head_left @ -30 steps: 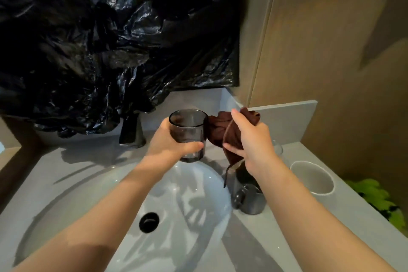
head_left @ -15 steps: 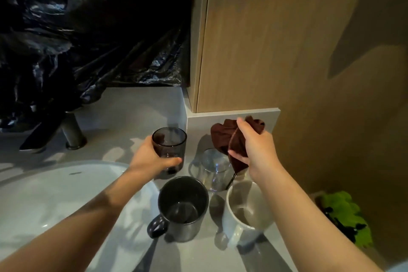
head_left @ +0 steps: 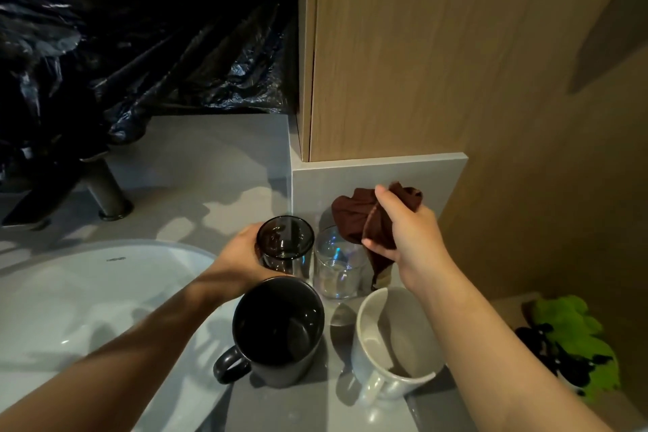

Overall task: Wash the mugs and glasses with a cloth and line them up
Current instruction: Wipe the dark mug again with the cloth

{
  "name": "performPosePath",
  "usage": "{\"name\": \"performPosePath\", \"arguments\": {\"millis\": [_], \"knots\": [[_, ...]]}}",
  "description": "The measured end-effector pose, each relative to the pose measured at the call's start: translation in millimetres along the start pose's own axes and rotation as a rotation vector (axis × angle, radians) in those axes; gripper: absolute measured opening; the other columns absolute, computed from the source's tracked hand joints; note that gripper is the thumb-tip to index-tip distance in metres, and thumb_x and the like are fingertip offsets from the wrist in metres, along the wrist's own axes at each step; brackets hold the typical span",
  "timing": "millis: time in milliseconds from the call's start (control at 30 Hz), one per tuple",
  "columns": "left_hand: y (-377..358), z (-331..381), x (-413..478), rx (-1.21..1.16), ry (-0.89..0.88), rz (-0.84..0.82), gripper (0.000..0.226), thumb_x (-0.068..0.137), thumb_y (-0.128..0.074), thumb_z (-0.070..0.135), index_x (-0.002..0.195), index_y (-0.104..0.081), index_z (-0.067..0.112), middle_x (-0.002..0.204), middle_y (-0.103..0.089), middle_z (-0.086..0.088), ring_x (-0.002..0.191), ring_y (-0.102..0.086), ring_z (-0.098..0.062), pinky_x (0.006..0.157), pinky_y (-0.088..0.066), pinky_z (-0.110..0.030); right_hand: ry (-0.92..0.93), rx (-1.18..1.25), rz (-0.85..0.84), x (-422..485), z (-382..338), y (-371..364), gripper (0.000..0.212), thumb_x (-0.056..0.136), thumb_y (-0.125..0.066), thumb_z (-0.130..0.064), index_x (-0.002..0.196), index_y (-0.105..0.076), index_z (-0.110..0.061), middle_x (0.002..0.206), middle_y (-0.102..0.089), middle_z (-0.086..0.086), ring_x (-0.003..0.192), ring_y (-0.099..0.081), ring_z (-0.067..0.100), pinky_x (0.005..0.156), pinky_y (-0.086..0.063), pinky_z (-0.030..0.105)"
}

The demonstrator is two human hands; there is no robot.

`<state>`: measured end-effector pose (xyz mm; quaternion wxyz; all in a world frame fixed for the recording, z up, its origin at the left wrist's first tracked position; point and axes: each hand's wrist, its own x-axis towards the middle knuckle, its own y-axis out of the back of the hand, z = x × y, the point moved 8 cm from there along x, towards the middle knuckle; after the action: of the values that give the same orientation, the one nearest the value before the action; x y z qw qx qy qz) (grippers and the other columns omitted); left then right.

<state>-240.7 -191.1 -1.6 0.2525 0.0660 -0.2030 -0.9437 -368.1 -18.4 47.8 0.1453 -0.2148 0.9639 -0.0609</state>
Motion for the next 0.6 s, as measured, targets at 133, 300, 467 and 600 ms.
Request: {"name": "performPosePath", "arguments": {"millis": [133,300,467,600], "knots": [[-1,-2,0,-0.019,-0.001,-0.009,0.073,0.056,-0.088,-0.002,0.104,-0.05,0.038,0.104,-0.062,0.013,0.092,-0.064,0.002,0.071,-0.049,-0.007,0.005,0.019,0.016,-3,0,0,0.011,0.09,-0.063,-0.029,0.092,-0.06,-0.019,0.094,-0.065,0.006,0.089,-0.064,0.021,0.065,-0.056,0.03],[-2,-12,-3,0.038,0.066,-0.14,0.083,0.063,-0.087,0.01,0.129,-0.04,0.031,0.121,-0.056,0.009,0.117,-0.054,-0.016,0.088,-0.047,-0.019,0.058,0.061,0.044,-18,-6,-3,0.008,0.091,-0.063,-0.026,0.085,-0.058,-0.023,0.089,-0.063,0.001,0.085,-0.062,0.017,0.071,-0.057,0.031],[31,-29,-33,0.002,0.26,0.005,0.037,0.083,-0.07,0.008,0.113,-0.054,0.023,0.116,-0.057,-0.004,0.109,-0.056,-0.021,0.087,-0.046,-0.03,0.189,0.101,0.095,-55,-15,-3,0.012,0.091,-0.062,-0.024,0.08,-0.056,-0.027,0.085,-0.062,-0.005,0.081,-0.062,0.01,0.075,-0.057,0.03],[35,-25,-72,-0.133,0.272,0.07,0.009,0.094,-0.055,0.012,0.098,-0.062,0.01,0.095,-0.066,-0.012,0.094,-0.065,-0.025,0.078,-0.05,-0.032,0.275,0.034,0.144,-90,-9,-8,0.013,0.09,-0.062,-0.025,0.078,-0.058,-0.03,0.074,-0.066,-0.013,0.079,-0.063,0.006,0.085,-0.056,0.035]]}}
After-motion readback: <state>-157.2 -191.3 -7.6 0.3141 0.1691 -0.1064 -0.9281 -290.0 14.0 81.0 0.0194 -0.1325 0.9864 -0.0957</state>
